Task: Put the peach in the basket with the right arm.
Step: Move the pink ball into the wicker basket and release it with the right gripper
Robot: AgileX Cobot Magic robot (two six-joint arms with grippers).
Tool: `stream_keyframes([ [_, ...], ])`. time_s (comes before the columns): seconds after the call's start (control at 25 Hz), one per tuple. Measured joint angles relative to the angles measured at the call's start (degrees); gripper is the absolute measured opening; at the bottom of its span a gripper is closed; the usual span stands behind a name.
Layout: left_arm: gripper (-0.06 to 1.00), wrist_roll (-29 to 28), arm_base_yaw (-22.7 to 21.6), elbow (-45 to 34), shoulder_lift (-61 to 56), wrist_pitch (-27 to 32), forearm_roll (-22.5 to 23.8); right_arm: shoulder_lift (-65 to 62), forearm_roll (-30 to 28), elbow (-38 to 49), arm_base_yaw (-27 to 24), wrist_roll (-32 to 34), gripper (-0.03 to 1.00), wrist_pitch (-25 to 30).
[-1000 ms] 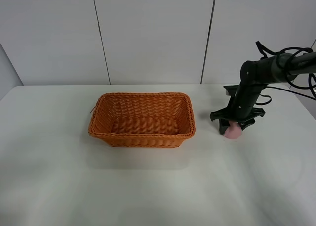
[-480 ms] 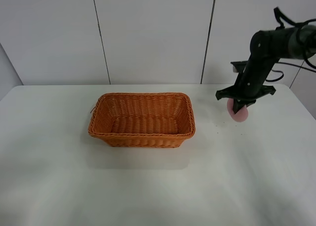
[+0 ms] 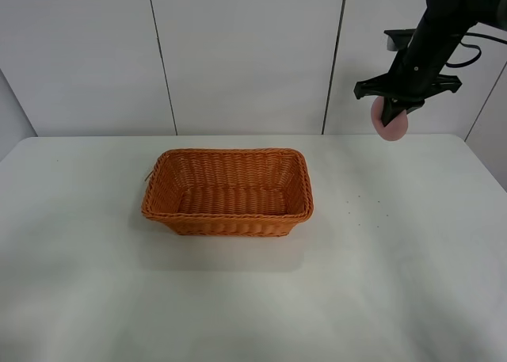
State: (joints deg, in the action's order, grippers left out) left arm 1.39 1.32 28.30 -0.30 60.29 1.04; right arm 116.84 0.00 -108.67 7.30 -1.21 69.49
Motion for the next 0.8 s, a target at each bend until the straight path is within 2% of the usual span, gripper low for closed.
stream_keyframes([
  [0.16, 0.99, 0.0, 0.0, 0.0, 0.0, 0.0, 0.0, 0.0, 0.0, 0.0, 3.9, -0.5, 0.01, 0.4],
  [0.4, 0.99, 0.0, 0.0, 0.0, 0.0, 0.0, 0.0, 0.0, 0.3, 0.0, 15.1, -0.6, 0.01, -0.2],
  [0.64, 0.99, 0.0, 0.0, 0.0, 0.0, 0.0, 0.0, 0.7, 0.4, 0.0, 25.0, 1.2, 0.01, -6.5],
  [0.8, 0.99, 0.0, 0.0, 0.0, 0.0, 0.0, 0.0, 4.1, 0.4, 0.0, 28.6, 1.2, 0.01, -10.3],
])
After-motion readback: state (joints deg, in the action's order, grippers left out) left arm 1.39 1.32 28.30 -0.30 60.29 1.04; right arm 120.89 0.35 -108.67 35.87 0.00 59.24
